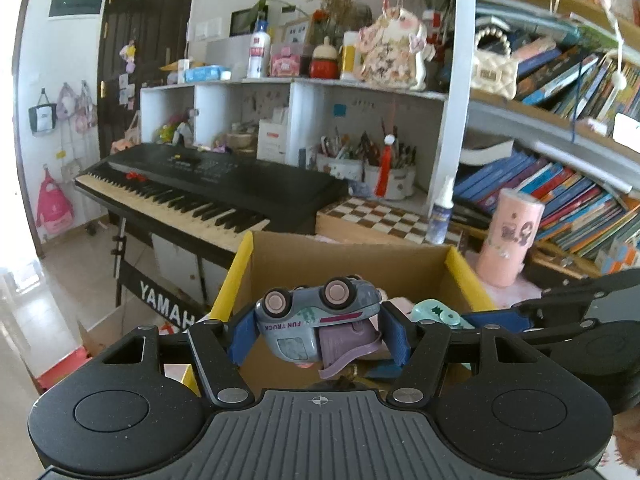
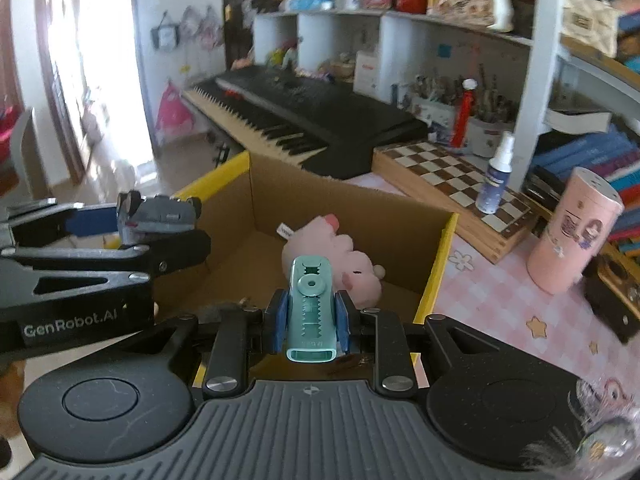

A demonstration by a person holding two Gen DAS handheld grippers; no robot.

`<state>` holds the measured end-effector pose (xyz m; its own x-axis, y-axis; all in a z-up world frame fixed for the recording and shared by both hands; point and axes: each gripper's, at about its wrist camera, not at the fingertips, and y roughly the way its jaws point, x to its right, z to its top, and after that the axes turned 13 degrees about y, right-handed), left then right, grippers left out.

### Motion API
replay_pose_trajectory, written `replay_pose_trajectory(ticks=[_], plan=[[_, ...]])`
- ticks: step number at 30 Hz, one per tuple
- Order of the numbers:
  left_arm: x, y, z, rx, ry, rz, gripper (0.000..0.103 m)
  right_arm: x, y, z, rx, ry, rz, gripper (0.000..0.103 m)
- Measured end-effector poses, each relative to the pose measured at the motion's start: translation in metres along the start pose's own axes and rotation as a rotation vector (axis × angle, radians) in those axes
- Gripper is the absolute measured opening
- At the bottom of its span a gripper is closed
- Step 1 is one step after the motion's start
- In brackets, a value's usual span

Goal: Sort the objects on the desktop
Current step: 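Lower the toy car into the box and open the left tool while the right tool releases the green object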

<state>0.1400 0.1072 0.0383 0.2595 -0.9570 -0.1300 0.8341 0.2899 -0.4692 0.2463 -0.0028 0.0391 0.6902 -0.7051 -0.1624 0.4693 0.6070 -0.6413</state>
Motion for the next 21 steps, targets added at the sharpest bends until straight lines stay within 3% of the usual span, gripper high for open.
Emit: replay_pose_trajectory(ticks=[13, 21], plan=[[0.005, 0.039, -0.013, -0.143, 0.057, 0.011, 0.064, 0.002, 0.041, -0.002, -0.128, -0.180, 0.028, 0.023], [0.012, 0.050, -0.012, -0.186, 0.128, 0.009, 0.064, 0.005, 0.062, 0.002, -0.206, -0.246, 0.045, 0.023]])
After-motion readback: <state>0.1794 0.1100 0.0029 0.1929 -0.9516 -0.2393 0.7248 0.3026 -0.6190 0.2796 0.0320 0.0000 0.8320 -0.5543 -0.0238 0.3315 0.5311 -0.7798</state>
